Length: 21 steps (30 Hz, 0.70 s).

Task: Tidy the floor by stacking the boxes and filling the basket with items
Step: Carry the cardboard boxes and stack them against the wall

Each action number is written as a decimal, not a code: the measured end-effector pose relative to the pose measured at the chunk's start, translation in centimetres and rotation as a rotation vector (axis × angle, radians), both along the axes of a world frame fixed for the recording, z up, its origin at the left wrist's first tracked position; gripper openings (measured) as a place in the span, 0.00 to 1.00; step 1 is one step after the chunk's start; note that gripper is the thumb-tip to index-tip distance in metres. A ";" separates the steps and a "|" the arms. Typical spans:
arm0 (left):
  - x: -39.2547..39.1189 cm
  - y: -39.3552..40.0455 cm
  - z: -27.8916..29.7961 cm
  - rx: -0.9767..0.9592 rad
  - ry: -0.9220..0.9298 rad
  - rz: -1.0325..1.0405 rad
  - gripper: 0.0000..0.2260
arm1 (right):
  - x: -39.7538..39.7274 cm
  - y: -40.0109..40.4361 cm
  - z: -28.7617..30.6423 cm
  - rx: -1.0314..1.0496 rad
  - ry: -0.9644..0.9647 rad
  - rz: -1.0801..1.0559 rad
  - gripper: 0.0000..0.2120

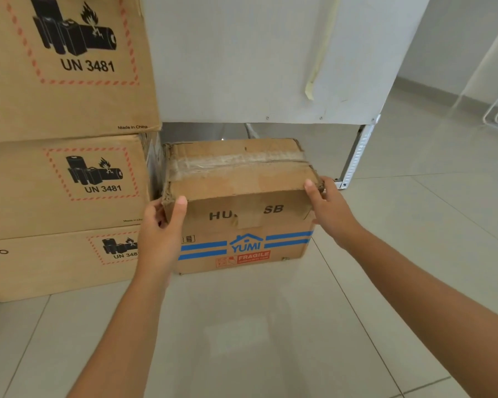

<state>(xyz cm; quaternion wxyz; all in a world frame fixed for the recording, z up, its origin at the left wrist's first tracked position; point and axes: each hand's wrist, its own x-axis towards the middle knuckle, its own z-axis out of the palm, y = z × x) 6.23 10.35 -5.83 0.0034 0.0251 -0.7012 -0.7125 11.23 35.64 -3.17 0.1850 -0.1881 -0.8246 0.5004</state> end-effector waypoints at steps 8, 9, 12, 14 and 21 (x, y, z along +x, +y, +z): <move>-2.0 0.5 1.5 0.120 -0.182 0.160 0.21 | -1.9 -0.5 1.3 -0.058 -0.030 -0.191 0.17; -2.1 0.6 1.7 0.107 -0.191 0.197 0.22 | -1.9 -0.7 1.4 -0.041 0.025 -0.225 0.15; -1.6 0.8 2.3 0.124 -0.193 0.246 0.23 | -1.3 -1.3 1.7 0.040 0.115 -0.219 0.11; -0.6 1.1 2.4 0.149 -0.157 0.239 0.21 | 0.0 -1.6 1.2 0.064 0.066 -0.136 0.09; 6.3 7.3 1.8 0.035 -0.177 -0.129 0.26 | 9.3 1.1 -0.1 0.149 -0.244 -0.045 0.12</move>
